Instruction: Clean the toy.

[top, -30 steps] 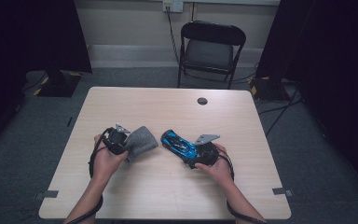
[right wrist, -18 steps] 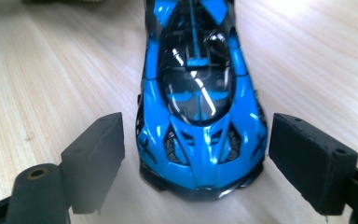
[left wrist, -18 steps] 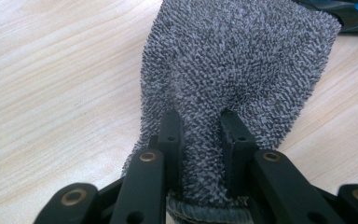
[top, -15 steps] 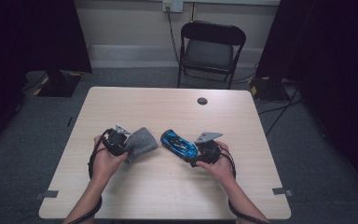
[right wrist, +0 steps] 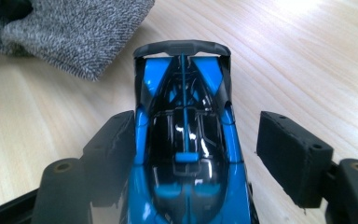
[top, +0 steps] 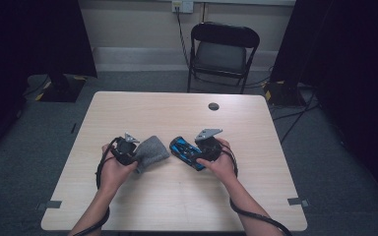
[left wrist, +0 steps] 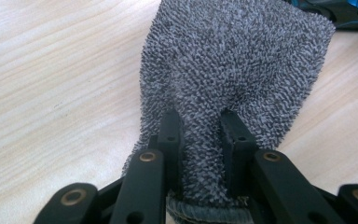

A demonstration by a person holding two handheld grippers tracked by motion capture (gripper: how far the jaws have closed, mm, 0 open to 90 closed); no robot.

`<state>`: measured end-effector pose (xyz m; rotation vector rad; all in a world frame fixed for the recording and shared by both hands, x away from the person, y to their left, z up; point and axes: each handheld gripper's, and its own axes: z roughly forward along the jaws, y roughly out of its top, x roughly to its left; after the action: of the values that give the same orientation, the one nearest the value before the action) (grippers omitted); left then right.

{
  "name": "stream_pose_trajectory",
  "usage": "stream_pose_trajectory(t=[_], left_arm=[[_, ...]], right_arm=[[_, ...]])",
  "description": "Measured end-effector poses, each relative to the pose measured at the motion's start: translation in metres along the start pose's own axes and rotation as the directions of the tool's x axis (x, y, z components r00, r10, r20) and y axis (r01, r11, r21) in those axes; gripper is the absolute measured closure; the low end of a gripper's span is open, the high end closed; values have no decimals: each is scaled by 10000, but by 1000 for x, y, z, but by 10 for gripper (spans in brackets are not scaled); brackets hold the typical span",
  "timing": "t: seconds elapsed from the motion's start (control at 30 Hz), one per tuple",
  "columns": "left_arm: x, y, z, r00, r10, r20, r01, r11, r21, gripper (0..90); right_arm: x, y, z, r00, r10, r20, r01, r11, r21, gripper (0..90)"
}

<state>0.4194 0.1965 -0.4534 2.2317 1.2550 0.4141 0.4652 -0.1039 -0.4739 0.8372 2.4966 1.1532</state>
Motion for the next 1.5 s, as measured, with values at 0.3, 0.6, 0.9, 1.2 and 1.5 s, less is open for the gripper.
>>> stream_pose_trajectory(t=[0.3,0.6,0.9,1.2,1.5], left_arm=[[-5,2,6,9997,155,166,-158,9998,138,716],[-4,11,4,9976,683,111,-672,9946,-785,519],[-1,17,27,9920,1107,609,-1065,9920,-680,375],[-7,15,37,9796,1650,1145,-1636,9863,-214,615],[-37,16,32,9724,1538,1756,-1593,9871,176,735]], right_arm=[[-2,-3,12,9994,233,-268,-233,9997,8,350],[-3,-6,11,9981,500,-358,-507,9986,-177,354],[-2,-9,12,9972,681,-301,-690,9971,-331,354],[-1,-8,12,9968,768,-221,-774,9966,-269,354],[0,-7,12,9965,825,-130,-828,9964,-195,353]])
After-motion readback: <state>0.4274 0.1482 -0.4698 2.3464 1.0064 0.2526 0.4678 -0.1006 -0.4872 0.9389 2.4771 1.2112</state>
